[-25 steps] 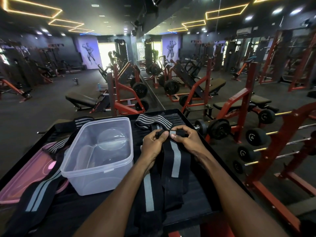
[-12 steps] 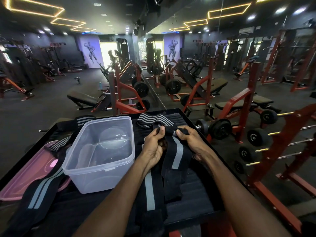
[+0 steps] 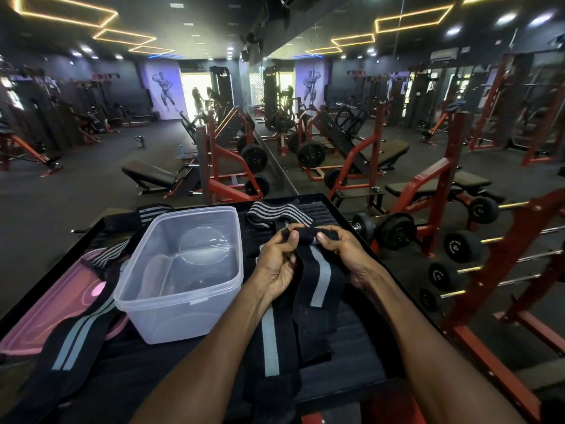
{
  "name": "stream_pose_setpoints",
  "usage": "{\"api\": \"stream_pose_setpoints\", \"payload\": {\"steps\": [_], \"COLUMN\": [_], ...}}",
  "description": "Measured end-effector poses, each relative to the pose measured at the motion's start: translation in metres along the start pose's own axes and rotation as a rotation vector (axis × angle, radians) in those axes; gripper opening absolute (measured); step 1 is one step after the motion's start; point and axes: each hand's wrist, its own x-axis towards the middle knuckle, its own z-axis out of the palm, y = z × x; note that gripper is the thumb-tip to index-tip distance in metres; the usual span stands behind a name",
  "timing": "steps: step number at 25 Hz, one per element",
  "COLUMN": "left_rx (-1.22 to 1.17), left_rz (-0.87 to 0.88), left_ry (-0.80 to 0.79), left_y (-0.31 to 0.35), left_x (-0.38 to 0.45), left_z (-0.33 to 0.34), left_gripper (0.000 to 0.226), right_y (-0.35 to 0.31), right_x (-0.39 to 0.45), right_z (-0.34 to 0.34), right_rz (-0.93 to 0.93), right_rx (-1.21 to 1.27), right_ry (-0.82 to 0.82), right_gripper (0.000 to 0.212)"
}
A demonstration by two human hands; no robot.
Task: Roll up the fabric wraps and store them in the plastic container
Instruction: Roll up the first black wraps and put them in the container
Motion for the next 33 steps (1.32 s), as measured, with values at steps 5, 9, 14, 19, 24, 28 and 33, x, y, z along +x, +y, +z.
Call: {"api": "stream_pose_setpoints", "payload": {"steps": [5,9,14,19,24,28,33], "left_rx": [0.016,0.17,0.301,0.135,0.24,0.365,0.259], "left_rz": [-0.012,0.042,0.159,0.028,0.072,0.106,0.016], "left_ry": [0.016,0.096,0.101,0.068,0.16,0.176,0.167], "left_y": [-0.006,-0.014,-0.009,-0.01,-0.012,-0.009,-0.009], "left_x": [0.002,0.006,0.006,0.007,0.013,0.01,0.011], "left_z": [0.004,0.003,0.0,0.002,-0.005,-0.006,-0.006], "left_gripper": [0.019,0.018,0.025,0.026,0.019,0.009,0.037], "right_y": [0.001,-0.002,0.003,0.003,0.004,0.007,0.006], "right_x": [-0.001,-0.005,-0.002,-0.003,-0.001,0.005,0.001], "right_z": [0.003,0.0,0.001,-0.005,0.0,-0.001,-0.003], "right_rz": [-0.101,-0.224,-0.139,-0.254,-0.148,-0.187,-0.316], "right_rx": [-0.092,-0.211,-0.109,-0.218,-0.13,-0.27,-0.34], "right_ry": [0.071,0.057,0.068,0.068,0.043,0.093,0.048], "right_gripper": [0.012,0.027,0.031,0.019,0.016,0.006,0.02]}}
